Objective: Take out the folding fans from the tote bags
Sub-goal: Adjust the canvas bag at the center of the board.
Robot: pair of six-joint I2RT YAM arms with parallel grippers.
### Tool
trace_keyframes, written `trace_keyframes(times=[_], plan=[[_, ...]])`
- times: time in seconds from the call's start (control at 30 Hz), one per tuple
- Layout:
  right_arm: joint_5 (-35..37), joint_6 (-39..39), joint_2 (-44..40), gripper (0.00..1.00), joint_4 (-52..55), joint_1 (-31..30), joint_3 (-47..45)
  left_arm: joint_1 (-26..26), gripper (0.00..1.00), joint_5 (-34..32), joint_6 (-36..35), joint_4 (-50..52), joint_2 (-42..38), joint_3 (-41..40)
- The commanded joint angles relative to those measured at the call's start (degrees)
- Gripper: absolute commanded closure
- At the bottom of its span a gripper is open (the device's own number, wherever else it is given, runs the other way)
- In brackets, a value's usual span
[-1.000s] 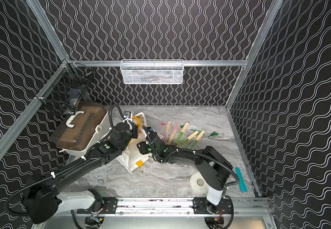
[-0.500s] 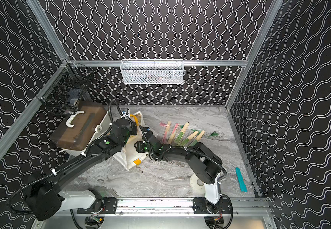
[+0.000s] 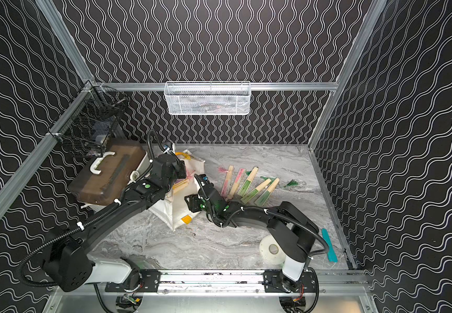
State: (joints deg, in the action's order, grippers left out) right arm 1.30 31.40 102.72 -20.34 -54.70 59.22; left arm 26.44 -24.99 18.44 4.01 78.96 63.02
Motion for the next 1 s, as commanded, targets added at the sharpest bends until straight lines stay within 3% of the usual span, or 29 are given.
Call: trace_keyframes(times=[0.0,0.5,0.67,0.97], plan=[[-4.55,2.5,3.28,0.48,-1.36,-0.06,2.1,-0.07,1.0,1.2,2.22,-1.49,-0.36,0.87],[-10.54,10.89,18.94,0.45,2.03,3.32,18.97,-0.02,1.0,0.81,4.0,0.83,-6.06,-1.55],[-6.68,8.71,18.54,0.45,1.84,1.84,17.03,-0.07,1.0,0.08,3.93,2.34,-5.41,0.25],[-12.06,14.86,21.86,0.41,1.05,2.67,17.51,-0.07,1.0,0.31,5.72,2.52,-3.51,1.89]])
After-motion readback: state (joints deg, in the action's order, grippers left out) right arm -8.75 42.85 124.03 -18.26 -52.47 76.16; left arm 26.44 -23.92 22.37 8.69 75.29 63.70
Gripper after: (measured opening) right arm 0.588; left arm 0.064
